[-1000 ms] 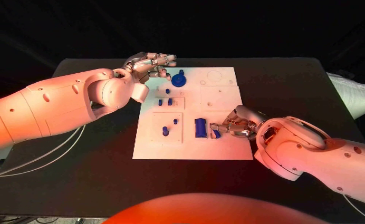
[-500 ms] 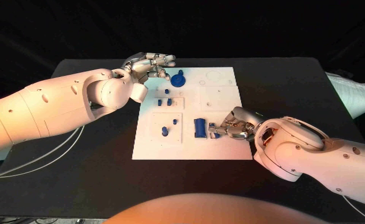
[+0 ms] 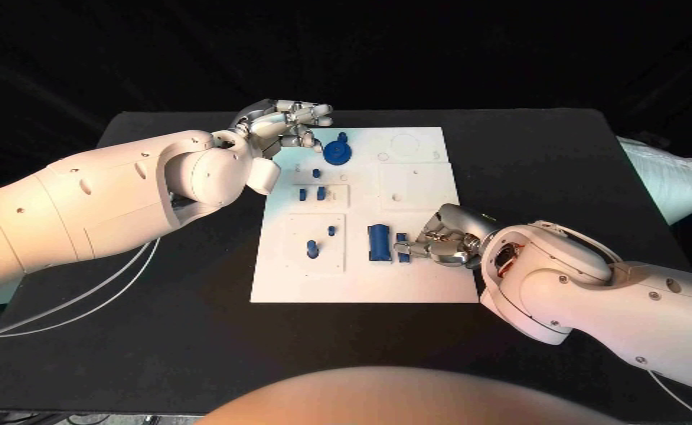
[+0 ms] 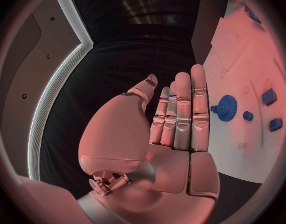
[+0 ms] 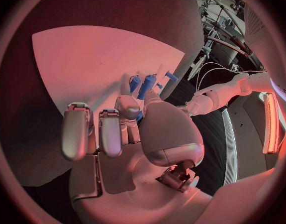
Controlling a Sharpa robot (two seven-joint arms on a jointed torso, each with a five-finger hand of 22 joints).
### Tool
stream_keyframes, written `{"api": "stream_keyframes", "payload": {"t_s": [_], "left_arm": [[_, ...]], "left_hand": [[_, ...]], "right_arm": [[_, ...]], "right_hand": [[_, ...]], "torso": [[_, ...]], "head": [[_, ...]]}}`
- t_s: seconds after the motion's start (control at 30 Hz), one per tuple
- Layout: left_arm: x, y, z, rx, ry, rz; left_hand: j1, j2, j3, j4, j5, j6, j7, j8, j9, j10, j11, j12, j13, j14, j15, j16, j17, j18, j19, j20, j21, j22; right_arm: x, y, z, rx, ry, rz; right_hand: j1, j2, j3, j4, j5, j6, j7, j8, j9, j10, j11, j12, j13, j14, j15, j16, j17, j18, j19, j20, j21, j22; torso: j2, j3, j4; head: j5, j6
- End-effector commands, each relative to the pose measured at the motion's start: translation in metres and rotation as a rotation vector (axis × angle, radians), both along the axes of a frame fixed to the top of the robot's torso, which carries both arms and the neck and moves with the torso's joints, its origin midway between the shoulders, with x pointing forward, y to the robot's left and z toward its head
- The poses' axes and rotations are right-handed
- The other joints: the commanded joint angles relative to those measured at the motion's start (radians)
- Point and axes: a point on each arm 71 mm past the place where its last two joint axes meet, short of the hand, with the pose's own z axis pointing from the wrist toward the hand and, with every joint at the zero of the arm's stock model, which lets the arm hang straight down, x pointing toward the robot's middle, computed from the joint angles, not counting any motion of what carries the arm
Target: Assemble the parts on the task board
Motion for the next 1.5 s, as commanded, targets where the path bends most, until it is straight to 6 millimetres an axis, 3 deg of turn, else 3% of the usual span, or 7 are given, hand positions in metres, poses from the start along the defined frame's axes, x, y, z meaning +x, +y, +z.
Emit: {"api": "stream_keyframes", "payload": {"t_s": [0.03, 0.13, 0.4, 1.13, 1.37, 1.5], "left_arm": [[0.000, -0.002, 0.001, -0.007, -0.006, -0.019], [0.000, -0.002, 0.001, -0.007, -0.005, -0.019], [-0.001, -0.003, 0.000, -0.007, -0.004, -0.021], [-0.001, -0.003, 0.000, -0.006, 0.000, -0.024], [-0.001, -0.003, 0.000, -0.005, 0.000, -0.022], [-0.001, -0.002, 0.000, -0.005, -0.001, -0.020]], "left_hand": [[0.002, 0.006, -0.006, -0.001, 0.001, 0.005, 0.001, 0.006, -0.001, -0.005, 0.000, 0.005, 0.002, -0.009, -0.001, -0.006, -0.001, 0.019, 0.006, -0.001, -0.007, -0.002], [0.002, 0.006, -0.006, -0.001, 0.001, 0.005, 0.001, 0.006, -0.001, -0.005, 0.000, 0.005, 0.002, -0.009, -0.001, -0.006, -0.001, 0.019, 0.006, -0.001, -0.007, -0.002], [0.002, 0.006, -0.006, -0.001, 0.001, 0.005, 0.001, 0.006, -0.001, -0.005, 0.000, 0.005, 0.002, -0.009, -0.001, -0.006, -0.001, 0.019, 0.006, -0.001, -0.007, -0.002], [0.002, 0.006, -0.006, -0.001, 0.001, 0.005, 0.001, 0.006, -0.001, -0.005, 0.000, 0.005, 0.002, -0.009, -0.001, -0.006, -0.001, 0.019, 0.006, -0.001, -0.007, -0.002], [0.002, 0.006, -0.006, -0.001, 0.001, 0.005, 0.001, 0.006, -0.001, -0.005, 0.000, 0.005, 0.002, -0.009, -0.001, -0.006, -0.001, 0.019, 0.006, -0.001, -0.007, -0.002], [0.002, 0.006, -0.006, -0.001, 0.001, 0.005, 0.001, 0.006, -0.001, -0.005, 0.000, 0.005, 0.002, -0.009, -0.001, -0.006, -0.001, 0.019, 0.006, -0.001, -0.007, -0.002]], "right_arm": [[0.000, 0.000, 0.000, -0.019, -0.012, 0.025], [0.001, -0.003, -0.001, -0.036, -0.017, 0.029], [0.001, 0.000, -0.002, -0.057, -0.020, 0.052], [0.012, -0.001, -0.013, -0.097, -0.004, 0.037], [0.013, -0.001, -0.011, -0.059, -0.029, 0.016], [0.011, -0.008, -0.008, 0.019, -0.033, -0.013]], "right_hand": [[0.015, 0.002, -0.009, -0.003, 0.005, 0.004, -0.003, 0.006, 0.003, 0.006, -0.001, 0.004, 0.002, 0.069, -0.006, 0.003, 0.052, -0.014, 0.004, -0.002, 0.004, 0.001], [0.030, -0.001, -0.014, -0.008, 0.002, 0.004, -0.004, 0.007, 0.005, 0.007, -0.001, 0.006, 0.005, 0.070, -0.006, 0.005, 0.054, -0.014, 0.005, -0.002, 0.005, 0.003], [0.127, -0.021, -0.027, -0.064, -0.055, -0.001, -0.002, 0.009, 0.013, 0.006, 0.000, -0.002, 0.006, 0.069, -0.006, 0.004, 0.054, -0.014, 0.004, -0.002, 0.005, 0.004], [0.142, -0.001, -0.027, -0.070, -0.056, -0.001, -0.002, 0.010, 0.016, 0.008, 0.000, 0.002, 0.011, 0.070, -0.006, 0.006, 0.057, -0.014, 0.005, -0.002, 0.005, 0.006], [0.164, -0.014, -0.038, -0.093, -0.078, -0.006, 0.000, 0.009, 0.018, 0.004, 0.001, -0.011, 0.005, 0.068, -0.005, 0.002, 0.052, -0.014, 0.003, -0.002, 0.003, 0.003], [0.140, -0.053, -0.075, -0.087, -0.043, -0.017, 0.005, 0.003, 0.018, -0.017, 0.006, -0.067, -0.029, 0.060, -0.001, -0.023, 0.016, -0.008, -0.011, 0.002, -0.017, -0.028]], "torso": [[0.000, -0.0002, -0.0007], [0.000, -0.0004, -0.0010], [0.000, -0.0003, 0.0005], [0.000, -0.0003, 0.0001], [-0.001, -0.0001, -0.0018], [-0.001, -0.0008, 0.0017]], "head": [[-0.001, 0.000], [-0.001, 0.000], [-0.002, 0.002], [0.002, -0.002], [0.002, -0.002], [0.001, 0.006]]}}
